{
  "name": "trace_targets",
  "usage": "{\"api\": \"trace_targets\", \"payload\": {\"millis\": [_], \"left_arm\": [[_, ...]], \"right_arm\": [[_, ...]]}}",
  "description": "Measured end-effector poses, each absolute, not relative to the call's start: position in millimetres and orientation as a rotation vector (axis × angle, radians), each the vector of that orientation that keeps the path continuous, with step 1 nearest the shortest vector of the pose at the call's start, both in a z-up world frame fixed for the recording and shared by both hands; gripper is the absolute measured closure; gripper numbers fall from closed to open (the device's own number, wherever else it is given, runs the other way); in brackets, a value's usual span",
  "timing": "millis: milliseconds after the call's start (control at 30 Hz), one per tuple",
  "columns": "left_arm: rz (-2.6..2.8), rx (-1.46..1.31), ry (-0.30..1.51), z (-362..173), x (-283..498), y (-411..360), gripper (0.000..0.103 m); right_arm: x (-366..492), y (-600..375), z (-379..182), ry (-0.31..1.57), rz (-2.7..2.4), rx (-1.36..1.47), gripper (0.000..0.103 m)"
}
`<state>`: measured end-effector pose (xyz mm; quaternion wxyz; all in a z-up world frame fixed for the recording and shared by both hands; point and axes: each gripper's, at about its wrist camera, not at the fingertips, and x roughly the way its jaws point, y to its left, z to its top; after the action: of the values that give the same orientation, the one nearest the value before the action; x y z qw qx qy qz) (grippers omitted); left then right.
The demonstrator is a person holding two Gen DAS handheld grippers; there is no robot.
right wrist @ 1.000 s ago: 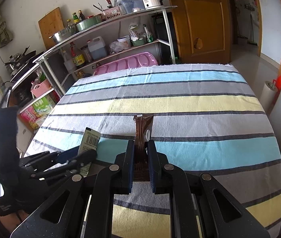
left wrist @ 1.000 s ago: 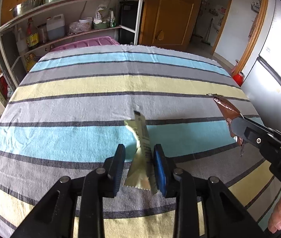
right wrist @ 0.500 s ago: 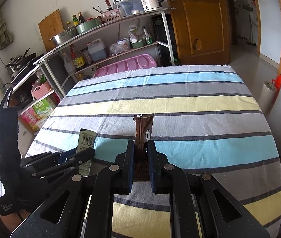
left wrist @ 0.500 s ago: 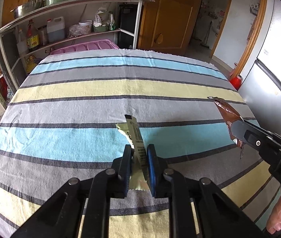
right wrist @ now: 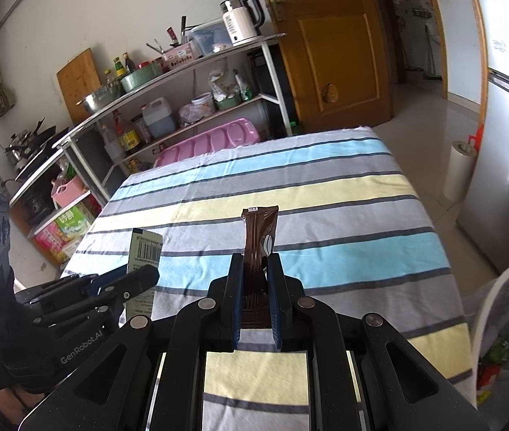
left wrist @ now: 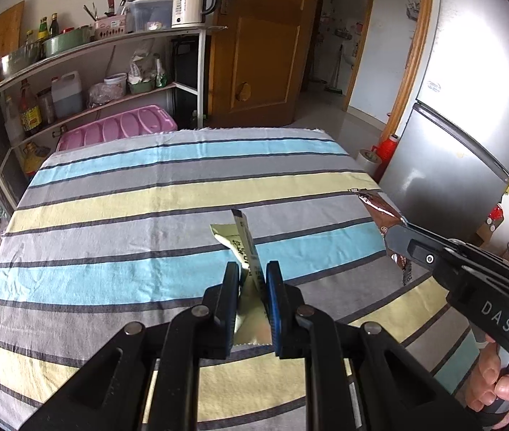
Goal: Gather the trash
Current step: 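Lift the paper tag and brown wrapper off the table with both tools, then carry the tag and wrapper over the white bin and open both tools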
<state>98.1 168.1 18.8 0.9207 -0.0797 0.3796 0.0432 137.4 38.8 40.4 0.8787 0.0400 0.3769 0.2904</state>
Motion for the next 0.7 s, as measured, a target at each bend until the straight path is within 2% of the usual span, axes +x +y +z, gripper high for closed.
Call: {"api": "trace_targets", "payload": {"millis": [700], "left_arm": [[-0.246, -0.01, 0.781, 34, 133, -4, 0.087]], "right_arm": [[120, -145, 54, 0.733, 0.312, 0.198, 0.09]]}}
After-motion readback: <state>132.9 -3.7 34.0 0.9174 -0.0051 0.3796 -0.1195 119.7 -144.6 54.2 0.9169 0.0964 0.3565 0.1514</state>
